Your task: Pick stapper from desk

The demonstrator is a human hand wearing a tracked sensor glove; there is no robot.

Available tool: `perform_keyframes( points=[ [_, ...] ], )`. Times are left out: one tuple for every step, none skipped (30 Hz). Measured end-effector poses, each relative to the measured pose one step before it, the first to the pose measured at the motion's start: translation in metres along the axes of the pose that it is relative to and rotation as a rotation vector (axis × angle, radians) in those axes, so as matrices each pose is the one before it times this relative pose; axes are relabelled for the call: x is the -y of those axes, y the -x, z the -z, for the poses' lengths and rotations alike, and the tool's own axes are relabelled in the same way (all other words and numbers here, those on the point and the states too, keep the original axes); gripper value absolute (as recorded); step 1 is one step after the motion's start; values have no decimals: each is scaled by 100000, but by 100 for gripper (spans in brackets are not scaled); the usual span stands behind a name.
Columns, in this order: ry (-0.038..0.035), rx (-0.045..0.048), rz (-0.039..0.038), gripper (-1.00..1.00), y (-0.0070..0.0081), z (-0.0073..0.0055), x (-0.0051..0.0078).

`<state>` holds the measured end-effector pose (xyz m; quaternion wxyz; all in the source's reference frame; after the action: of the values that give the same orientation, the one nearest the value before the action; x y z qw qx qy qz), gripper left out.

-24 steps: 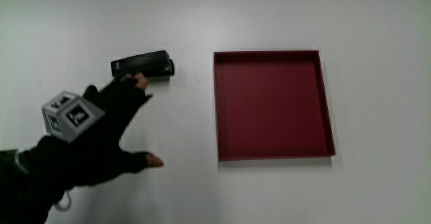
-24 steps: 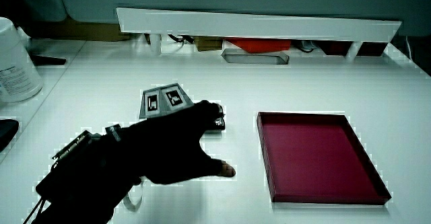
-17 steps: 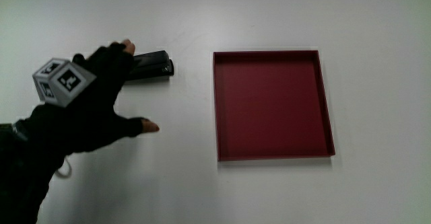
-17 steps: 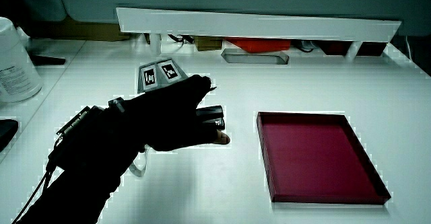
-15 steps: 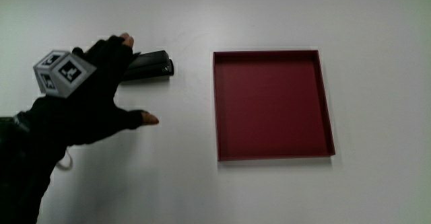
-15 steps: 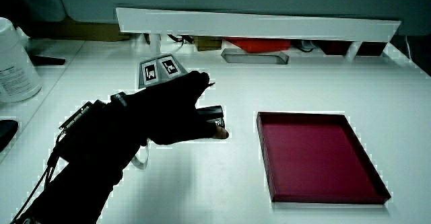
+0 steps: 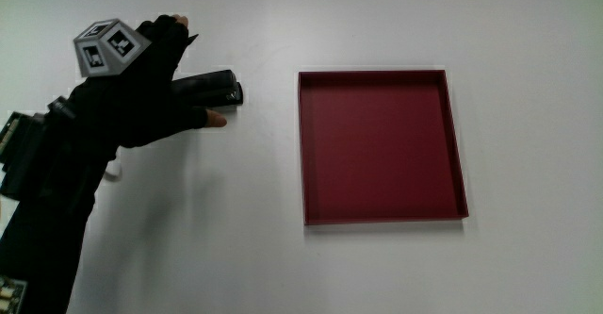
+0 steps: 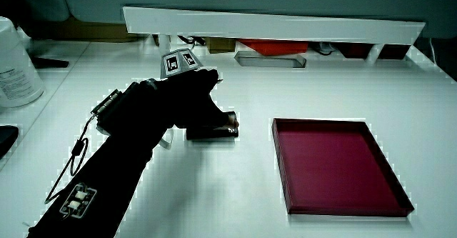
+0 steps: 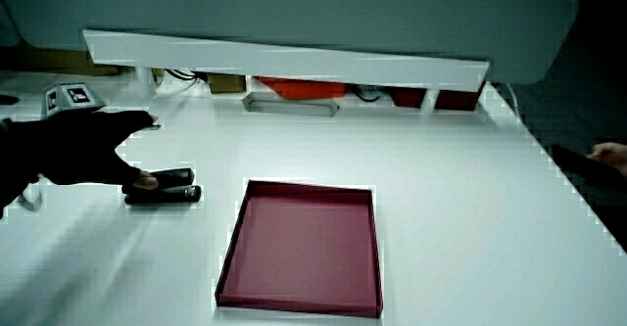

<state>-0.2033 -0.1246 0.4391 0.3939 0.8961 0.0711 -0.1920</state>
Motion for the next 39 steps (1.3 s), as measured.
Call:
perform_keyframes(
  points=[
    [593,-259,-829,0,237,204,-347],
    [1310,1248,-1355,0,204,216,-299],
    [1512,1623,-342,0,326,318,-525],
    [262,-1464,-109,0,115,224,-403],
    [948,-369,-2032,0,-119,114,-84],
    [738,-750,-968,0,110,168,-284],
    [-44,-687,-479,0,8,117,-137],
    [-154,-1130,-162,0,49,128,-166],
    [659,-336,-305,0,-33,85,-90],
    [100,-633,-1097,0,52,134,-194],
    [291,-591,501,0,103,104,-260],
    [152,826,-896,0,-114,0,72],
    [-124,-610,-29,0,133,116,-227],
    [-438,-454,-34,0,-97,12,42],
    [-309,-321,-407,0,-87,8,21],
    [-804,-332,845,0,121,72,-267],
    [-1044,111,1136,7,-61,-48,-3],
    [-1797,-1717,832,13,26,-53,-37],
    [-186,995,-397,20,64,-20,-25],
    [191,-487,-55,27,-75,-60,68],
    [27,575,472,33,-9,-22,18],
    [-804,-556,-364,40,44,-1,-27],
    [-1497,-609,1155,47,29,4,-7],
    [-813,84,251,53,168,82,-91],
    [-1576,-39,616,60,-76,-40,165],
    [-1281,335,-344,67,22,61,-3],
    [-890,629,1791,73,210,144,-271],
    [-594,-471,-113,80,42,-11,23],
    [-448,187,216,87,-106,-104,189],
    [-187,257,-155,93,-3,8,20],
    [176,55,130,100,-114,-32,83],
    [-242,-1503,280,100,42,74,-130],
    [-18,129,444,100,-87,-28,93],
    [604,-21,763,100,9,32,1],
    [181,955,-274,100,7,48,29],
    [-488,-1063,298,100,-113,-79,141],
    [-506,1079,726,100,120,32,-25],
    [-165,577,312,100,-58,-65,129],
    [-652,-218,650,100,-183,-144,142]
  ],
)
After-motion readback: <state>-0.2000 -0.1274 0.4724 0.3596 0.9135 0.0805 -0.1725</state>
